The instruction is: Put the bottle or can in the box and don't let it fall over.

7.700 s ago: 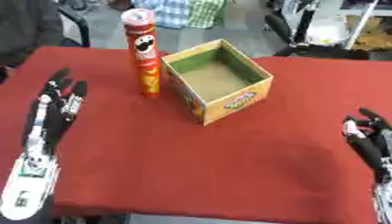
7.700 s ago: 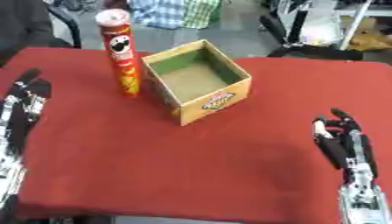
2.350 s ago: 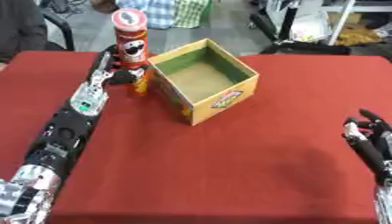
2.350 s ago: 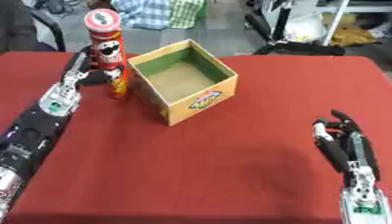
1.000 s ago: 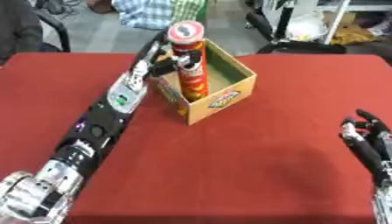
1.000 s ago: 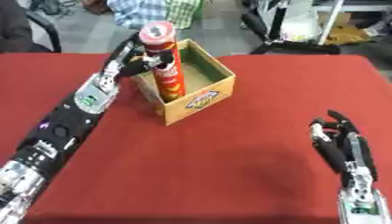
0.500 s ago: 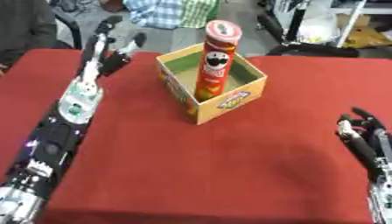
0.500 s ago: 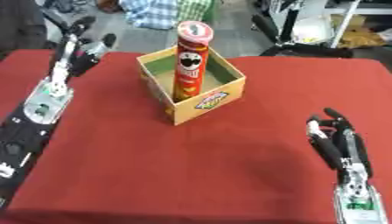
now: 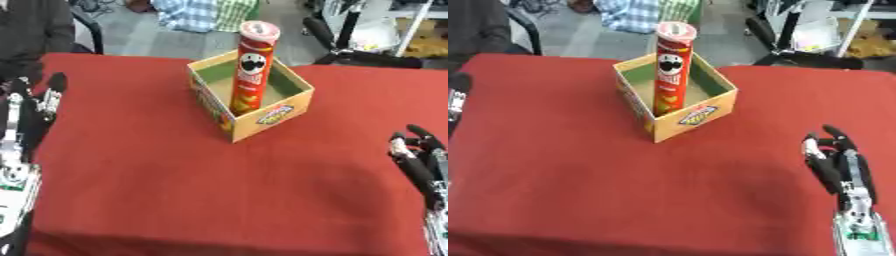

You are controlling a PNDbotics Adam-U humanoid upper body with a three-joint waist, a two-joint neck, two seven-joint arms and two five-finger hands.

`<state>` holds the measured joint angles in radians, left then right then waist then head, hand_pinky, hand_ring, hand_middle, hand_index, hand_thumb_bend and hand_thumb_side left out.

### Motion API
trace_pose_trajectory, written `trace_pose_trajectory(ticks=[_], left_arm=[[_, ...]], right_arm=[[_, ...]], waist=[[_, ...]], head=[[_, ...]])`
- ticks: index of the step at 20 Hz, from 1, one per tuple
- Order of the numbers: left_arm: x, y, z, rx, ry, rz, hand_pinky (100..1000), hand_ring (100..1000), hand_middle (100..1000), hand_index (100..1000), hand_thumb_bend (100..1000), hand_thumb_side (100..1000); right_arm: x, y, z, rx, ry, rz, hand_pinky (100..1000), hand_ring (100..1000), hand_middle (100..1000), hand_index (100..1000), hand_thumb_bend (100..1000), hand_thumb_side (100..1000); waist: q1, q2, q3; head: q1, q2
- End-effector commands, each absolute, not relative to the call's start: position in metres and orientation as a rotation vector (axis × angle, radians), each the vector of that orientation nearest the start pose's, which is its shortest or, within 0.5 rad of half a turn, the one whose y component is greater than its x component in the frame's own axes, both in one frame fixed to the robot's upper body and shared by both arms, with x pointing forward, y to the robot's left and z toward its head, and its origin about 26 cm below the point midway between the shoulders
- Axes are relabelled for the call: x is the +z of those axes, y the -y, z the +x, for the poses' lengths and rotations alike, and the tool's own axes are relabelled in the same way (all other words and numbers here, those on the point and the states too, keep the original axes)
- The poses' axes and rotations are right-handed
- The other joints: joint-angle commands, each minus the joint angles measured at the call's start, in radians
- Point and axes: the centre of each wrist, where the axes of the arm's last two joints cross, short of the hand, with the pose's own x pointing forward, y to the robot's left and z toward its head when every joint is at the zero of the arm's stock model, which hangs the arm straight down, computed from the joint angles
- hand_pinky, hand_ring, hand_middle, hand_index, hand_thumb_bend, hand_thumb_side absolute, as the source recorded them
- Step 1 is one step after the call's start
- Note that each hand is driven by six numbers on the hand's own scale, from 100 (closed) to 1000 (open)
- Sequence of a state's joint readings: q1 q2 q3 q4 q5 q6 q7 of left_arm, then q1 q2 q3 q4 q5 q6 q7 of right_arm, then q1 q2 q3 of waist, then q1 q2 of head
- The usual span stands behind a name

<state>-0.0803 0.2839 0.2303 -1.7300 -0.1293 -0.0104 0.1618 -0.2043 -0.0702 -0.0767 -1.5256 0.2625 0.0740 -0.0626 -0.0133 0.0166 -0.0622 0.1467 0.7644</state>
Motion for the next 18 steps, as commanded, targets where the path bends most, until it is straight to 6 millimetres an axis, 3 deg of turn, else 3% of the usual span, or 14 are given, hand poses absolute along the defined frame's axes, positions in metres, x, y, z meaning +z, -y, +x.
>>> trace_pose_trajectory(ticks=[1,18], left_arm=[[0.0918,-0.352,0.2869,-0.004,1.84,0.625,851,970,925,913,537,784],[0.0875,-0.3447,0.2906,-0.001,1.847,0.578,851,969,921,908,514,791]], right_arm=[[0.0438,0.2607,0.3308,0.171,1.667,-0.358,688,613,633,902,100,510],[0.0444,0.2615,0.3309,0.163,1.667,-0.362,689,613,633,902,100,515]], waist=[[0.011,-0.014,-0.004],[0.012,-0.01,-0.005]], head=[[-0.001,0.006],[-0.005,0.006]])
